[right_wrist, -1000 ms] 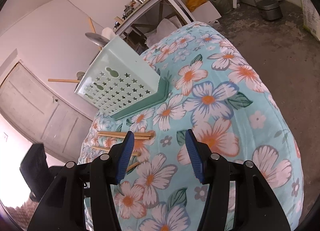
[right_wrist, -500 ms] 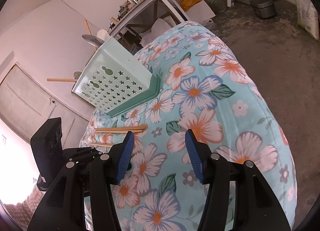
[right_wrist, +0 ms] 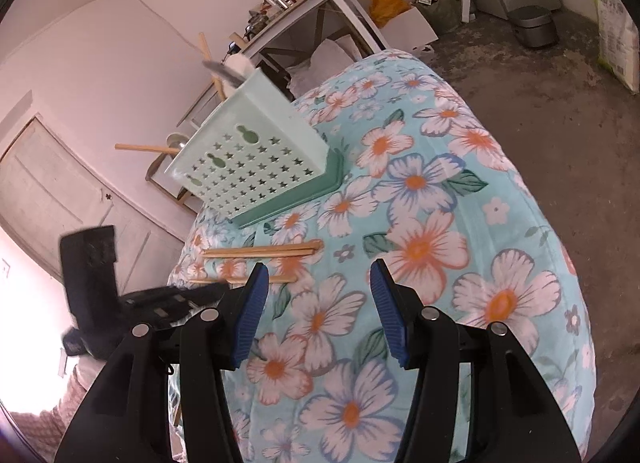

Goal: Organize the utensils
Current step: 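Close the left tool on one wooden chopstick and lift it, then grasp another chopstick with the right tool while the left holds its chopstick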

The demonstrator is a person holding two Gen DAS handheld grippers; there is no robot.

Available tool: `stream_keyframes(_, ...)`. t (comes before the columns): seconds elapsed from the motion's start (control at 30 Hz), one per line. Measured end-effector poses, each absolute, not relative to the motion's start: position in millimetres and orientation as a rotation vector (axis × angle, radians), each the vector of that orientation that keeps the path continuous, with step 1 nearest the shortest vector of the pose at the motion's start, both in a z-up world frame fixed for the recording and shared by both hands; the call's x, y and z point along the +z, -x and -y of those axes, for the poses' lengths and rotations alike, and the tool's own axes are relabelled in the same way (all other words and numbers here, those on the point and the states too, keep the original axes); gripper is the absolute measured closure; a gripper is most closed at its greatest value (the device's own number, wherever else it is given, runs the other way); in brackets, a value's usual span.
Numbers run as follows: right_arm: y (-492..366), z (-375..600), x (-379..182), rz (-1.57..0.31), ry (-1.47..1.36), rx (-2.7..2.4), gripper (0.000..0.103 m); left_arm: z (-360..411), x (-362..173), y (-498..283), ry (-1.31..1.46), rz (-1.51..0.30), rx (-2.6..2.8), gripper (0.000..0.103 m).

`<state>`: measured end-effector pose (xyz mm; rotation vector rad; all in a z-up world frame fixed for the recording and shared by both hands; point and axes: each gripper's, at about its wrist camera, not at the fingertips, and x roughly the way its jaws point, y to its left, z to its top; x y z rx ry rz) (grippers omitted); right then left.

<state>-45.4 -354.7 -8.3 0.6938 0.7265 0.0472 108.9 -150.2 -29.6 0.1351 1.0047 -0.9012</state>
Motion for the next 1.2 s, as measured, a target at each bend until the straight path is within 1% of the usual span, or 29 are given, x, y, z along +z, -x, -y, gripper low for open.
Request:
stream_keyframes(0.13,38.0,335.9,-4.9,-0.739,-0.663,0.082,0.051,83.6,-12.0,-118.7,0.133,-0.955,-0.811,0.098)
stream_keyframes(0.3,19.2,303.8,2.1,-0.768,-0.572,0.158,0.051,6.0,-4.8,-122.6,0.375,-0.867,-0.652,0.098)
stream_keyframes(0.5,-16.5,249.2,16.9,-0.796,-0.372,0.322,0.052,-64.3,0.3,-122.2,0.542,-0.782,-0.519,0.098)
stream_keyframes(0.63,-46.3,193.0,17.0,-0.842,-0.172,0.488,0.058,-86.1,-1.7,-120.0,0.591,-0.762,-0.478,0.098)
stream_keyframes(0.77,-74.9,146.2,4.7,-0.901,0.009,0.564,0.068,-100.8,-11.9,-123.5,0.658,-0.766,-0.462,0.098)
stream_keyframes(0.93,-110.0,114.5,-2.0,-0.931,0.143,0.578,0.073,-100.1,-27.6,-132.4,0.705,-0.788,-0.456,0.098)
stream_keyframes(1.2,-138.3,82.0,-21.3,-0.981,0.326,0.612,0.079,-103.9,-39.2,-136.3,0.711,-0.808,-0.454,0.098)
